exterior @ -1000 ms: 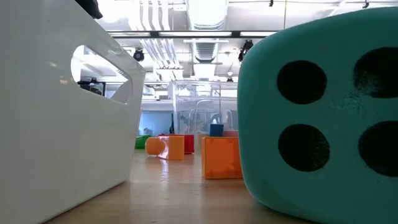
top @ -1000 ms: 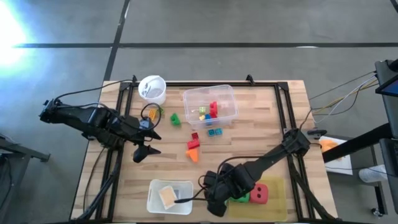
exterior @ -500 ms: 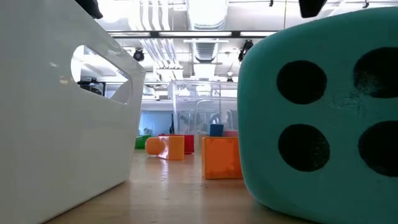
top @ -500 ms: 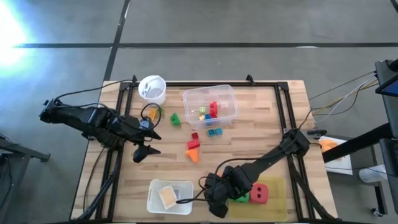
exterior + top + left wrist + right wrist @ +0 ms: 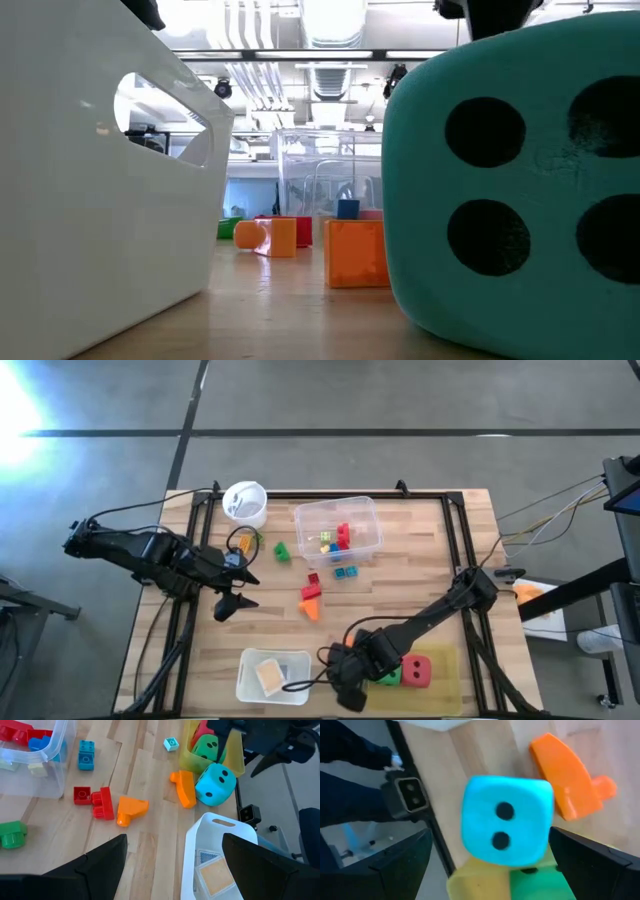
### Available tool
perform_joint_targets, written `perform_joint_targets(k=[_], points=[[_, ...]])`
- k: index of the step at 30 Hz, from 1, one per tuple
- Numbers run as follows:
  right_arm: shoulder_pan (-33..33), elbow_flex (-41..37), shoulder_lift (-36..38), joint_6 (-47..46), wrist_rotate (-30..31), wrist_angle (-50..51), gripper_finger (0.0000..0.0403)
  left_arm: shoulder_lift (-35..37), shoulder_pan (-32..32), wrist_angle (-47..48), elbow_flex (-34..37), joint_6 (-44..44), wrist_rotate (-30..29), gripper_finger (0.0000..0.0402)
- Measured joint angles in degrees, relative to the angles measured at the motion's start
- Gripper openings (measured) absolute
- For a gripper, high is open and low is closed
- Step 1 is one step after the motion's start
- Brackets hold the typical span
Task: Pick & Place Toys
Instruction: Put the blue dice into the yellow bin
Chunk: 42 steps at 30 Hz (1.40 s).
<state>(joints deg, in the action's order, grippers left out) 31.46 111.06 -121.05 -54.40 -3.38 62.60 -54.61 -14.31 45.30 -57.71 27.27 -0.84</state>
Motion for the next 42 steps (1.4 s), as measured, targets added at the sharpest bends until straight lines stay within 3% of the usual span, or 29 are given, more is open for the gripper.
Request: perform_joint_targets(k=[7, 20, 33, 42], points=[[0.03, -2.53, 0.00, -1.82, -0.15, -5.36, 0.0389, 0.00, 0.00, 0.00, 0.00, 0.02, 0.00, 0.0330], [0.03, -2.24, 0.00, 0.61, -0.05, -5.00, 0.0389, -0.01, 0.00, 0.00, 0.00, 0.17, 0.00, 0.0330], [0.11, -2.13, 0.00, -1.00, 4.64, -2.83, 0.0389, -0.02, 0.02, 0.00, 0.00, 0.20, 0.00, 0.0330], [1.67, 3.30, -0.04, -4.40, 5.40, -1.99, 0.0389, -0.01, 0.02, 0.00, 0.00, 0.22, 0.00, 0.0330]])
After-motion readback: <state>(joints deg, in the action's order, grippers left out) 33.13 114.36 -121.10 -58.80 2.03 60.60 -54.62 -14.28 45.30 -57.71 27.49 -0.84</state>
